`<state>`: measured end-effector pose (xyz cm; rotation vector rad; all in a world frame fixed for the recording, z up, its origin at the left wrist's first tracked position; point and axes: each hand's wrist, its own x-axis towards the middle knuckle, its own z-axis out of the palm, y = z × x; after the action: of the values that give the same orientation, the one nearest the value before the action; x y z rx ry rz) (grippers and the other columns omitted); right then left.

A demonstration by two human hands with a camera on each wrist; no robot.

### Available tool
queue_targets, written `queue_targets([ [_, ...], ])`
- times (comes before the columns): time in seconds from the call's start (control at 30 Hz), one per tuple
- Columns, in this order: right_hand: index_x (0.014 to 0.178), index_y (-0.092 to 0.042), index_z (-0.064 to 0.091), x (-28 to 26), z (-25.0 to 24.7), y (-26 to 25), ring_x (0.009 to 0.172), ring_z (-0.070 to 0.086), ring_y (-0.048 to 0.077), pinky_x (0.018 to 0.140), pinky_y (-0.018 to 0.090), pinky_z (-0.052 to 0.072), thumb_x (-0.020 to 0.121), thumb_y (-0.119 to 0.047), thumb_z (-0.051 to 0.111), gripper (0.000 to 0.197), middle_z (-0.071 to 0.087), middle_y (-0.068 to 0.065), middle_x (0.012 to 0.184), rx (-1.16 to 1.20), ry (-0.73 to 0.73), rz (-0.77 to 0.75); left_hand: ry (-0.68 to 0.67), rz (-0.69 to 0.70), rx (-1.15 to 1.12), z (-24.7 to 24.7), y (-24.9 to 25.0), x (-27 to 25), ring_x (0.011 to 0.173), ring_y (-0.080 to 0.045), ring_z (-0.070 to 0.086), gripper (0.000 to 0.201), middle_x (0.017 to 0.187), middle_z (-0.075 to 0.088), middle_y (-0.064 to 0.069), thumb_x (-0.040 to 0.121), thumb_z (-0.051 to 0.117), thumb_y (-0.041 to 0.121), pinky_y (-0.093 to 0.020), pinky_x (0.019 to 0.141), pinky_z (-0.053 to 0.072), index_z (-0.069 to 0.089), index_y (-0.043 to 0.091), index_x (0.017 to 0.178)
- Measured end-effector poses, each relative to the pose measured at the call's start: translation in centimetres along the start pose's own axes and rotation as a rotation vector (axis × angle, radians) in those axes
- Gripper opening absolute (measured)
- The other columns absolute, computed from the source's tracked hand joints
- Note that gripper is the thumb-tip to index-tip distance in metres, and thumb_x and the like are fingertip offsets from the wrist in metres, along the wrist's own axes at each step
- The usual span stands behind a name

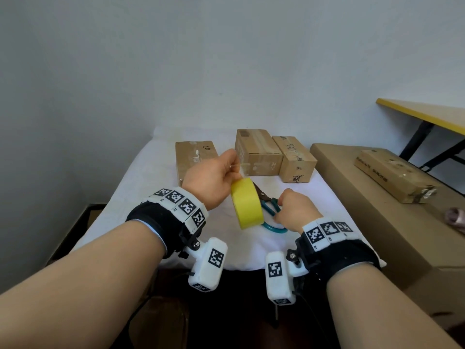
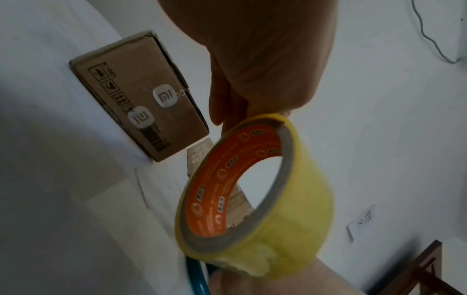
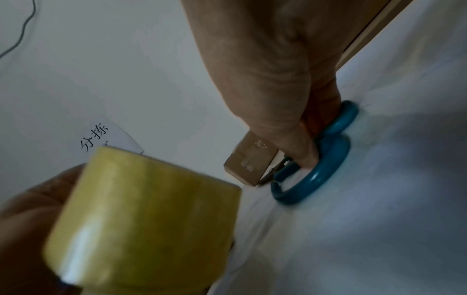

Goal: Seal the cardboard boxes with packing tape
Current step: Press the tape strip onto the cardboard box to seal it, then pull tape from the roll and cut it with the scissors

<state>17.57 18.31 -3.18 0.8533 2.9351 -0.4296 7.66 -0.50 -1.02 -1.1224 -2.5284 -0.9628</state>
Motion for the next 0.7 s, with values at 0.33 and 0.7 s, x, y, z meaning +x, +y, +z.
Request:
queue_targets([
  [0.33,0.097,-0.001,0.066,-0.3,-1.8,0.4,0.079,0.059,0.024,0.071,0.032,0.047,0.083,-0.003,0.072,0.016,0.065,0.015,0.09,0.41,-0.043,0.036,-0.069,-0.037,-0.294,-0.5,-1.9,0.1,0.1,-0.003,0.069,0.02,0.098,0.075,0.011,0.092,0.065,0.014,-0.041,0.091,0.056,0.051,0.029,0.086],
  [0.7,0.086,-0.015,0.061,-1.2,-2.2,0.8,0.061,0.045,0.013,0.061,0.026,0.037,0.078,-0.042,0.086,0.037,0.048,-0.005,0.062,0.633,0.055,-0.069,0.084,-0.175,-0.361,-0.8,-3.4,-0.1,0.083,-0.014,0.066,0.026,0.082,0.068,0.009,0.088,0.071,0.012,-0.032,0.072,0.054,0.054,0.029,0.077],
])
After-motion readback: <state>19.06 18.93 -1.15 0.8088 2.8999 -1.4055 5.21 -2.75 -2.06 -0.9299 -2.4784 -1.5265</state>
